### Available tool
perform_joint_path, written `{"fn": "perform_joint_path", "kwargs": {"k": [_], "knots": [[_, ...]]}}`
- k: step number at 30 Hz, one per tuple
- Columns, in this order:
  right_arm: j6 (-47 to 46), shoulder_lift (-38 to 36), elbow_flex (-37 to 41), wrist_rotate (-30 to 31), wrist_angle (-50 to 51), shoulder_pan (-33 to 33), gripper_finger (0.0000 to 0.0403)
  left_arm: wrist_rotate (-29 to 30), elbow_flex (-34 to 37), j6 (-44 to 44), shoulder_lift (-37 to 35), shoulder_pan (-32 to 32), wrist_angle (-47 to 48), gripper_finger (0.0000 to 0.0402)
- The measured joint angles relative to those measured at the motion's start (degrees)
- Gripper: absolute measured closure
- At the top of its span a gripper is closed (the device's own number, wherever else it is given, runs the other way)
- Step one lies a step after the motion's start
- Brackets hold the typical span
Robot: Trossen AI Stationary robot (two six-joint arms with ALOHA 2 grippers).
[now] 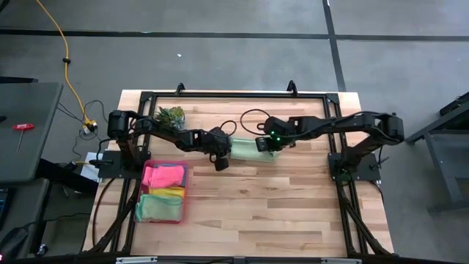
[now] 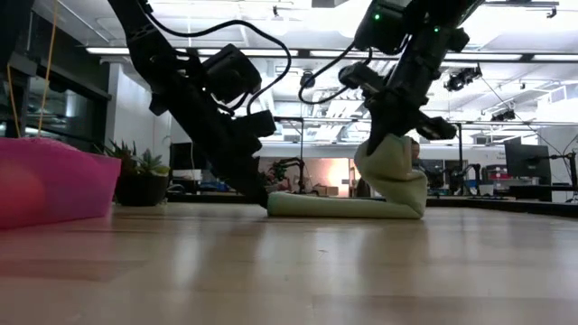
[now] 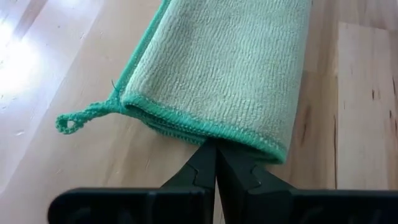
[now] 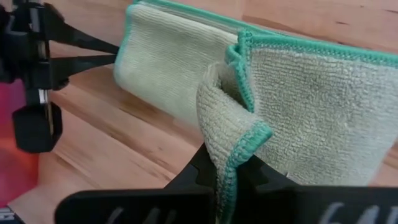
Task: Fold microfiber towels
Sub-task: Fold the green microfiber towel
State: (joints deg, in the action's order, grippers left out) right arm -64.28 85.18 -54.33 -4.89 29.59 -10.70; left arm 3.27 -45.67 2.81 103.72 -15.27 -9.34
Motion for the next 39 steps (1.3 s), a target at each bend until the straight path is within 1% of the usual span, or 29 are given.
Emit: {"fn": "perform_joint_path", "kwargs": {"k": [7, 13, 18, 22, 25, 28, 32, 35, 39], "knots": [[-1.8, 2.3, 0.0, 0.0, -3.9, -0.1, 0.0401, 0.0, 0.0, 0.0, 0.0, 0.0, -0.4, 0.0401], [-3.1, 2.9, 0.0, 0.4, -7.7, -0.1, 0.0372, -1.2, 0.0, 0.1, 0.1, 0.0, -0.9, 0.0401], [-2.9, 3.3, 0.0, 0.4, -9.3, -0.2, 0.0330, -1.3, 0.0, 0.1, 0.1, 0.0, -0.9, 0.0401], [-3.1, 3.3, 0.0, 0.2, -11.6, -0.2, 0.0287, -1.3, 0.0, 0.0, 0.1, 0.0, -1.0, 0.0401], [-4.4, 3.3, 0.0, -1.6, -18.7, -0.2, 0.0251, -1.3, 0.0, 0.0, 0.1, 0.0, -1.1, 0.0401], [-4.5, 3.3, 0.0, -1.3, -26.0, -0.2, 0.0218, -1.2, 0.0, 0.0, 0.1, 0.0, -1.2, 0.0401], [-3.2, 3.3, 0.0, -1.5, -32.3, -1.2, 0.0191, -1.2, 0.0, 0.0, 0.1, 0.0, -1.2, 0.0402], [-0.7, 2.3, 0.0, -3.4, -31.1, -2.6, 0.0185, -1.2, 0.0, 0.0, 0.1, 0.0, -1.2, 0.0401], [3.7, -0.8, 0.0, -4.6, -24.8, -4.4, 0.0187, -1.1, 0.0, 0.0, 0.1, 0.0, -1.2, 0.0401]]}}
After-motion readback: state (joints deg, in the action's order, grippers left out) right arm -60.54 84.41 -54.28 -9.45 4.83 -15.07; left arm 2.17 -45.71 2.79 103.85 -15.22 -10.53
